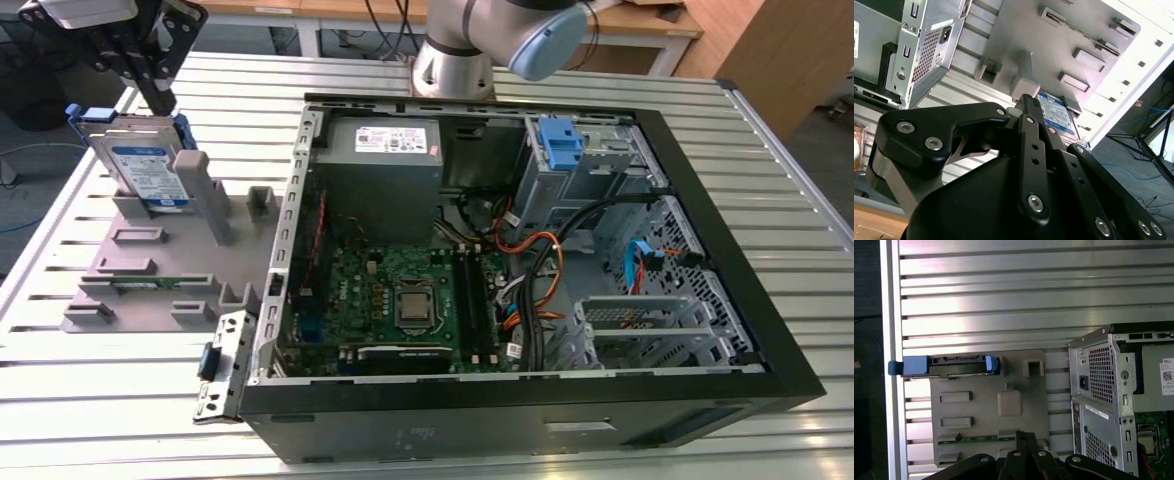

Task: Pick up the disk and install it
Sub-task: 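Reach for the disk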

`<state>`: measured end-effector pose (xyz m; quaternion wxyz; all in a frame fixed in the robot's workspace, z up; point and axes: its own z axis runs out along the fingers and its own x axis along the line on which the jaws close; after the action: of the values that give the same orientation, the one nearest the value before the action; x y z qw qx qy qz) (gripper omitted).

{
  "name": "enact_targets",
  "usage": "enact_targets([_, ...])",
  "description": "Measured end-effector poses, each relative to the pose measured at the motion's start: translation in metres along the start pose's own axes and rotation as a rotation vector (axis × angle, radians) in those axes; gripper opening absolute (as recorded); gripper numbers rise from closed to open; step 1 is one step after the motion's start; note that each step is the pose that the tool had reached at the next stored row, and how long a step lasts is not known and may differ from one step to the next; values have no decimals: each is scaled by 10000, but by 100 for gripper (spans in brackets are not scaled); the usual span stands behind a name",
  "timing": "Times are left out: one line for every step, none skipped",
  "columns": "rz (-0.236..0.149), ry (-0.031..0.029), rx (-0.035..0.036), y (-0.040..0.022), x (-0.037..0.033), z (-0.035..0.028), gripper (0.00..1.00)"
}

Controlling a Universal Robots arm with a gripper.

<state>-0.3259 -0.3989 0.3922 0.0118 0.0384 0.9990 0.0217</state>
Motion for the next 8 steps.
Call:
enact_targets([-2,3,0,0,-1,0,11])
enact_targets([-1,7,1,0,-1,-1,11])
enact_targets([-1,10,1,0,-1,0,11])
enact_targets([-1,12,1,0,-1,0,11])
enact_targets([-1,15,1,0,-1,0,11])
enact_targets([-1,18,2,0,-1,0,11])
enact_targets([0,21,2,0,-1,0,11])
enact_targets([-1,22,2,0,-1,0,11])
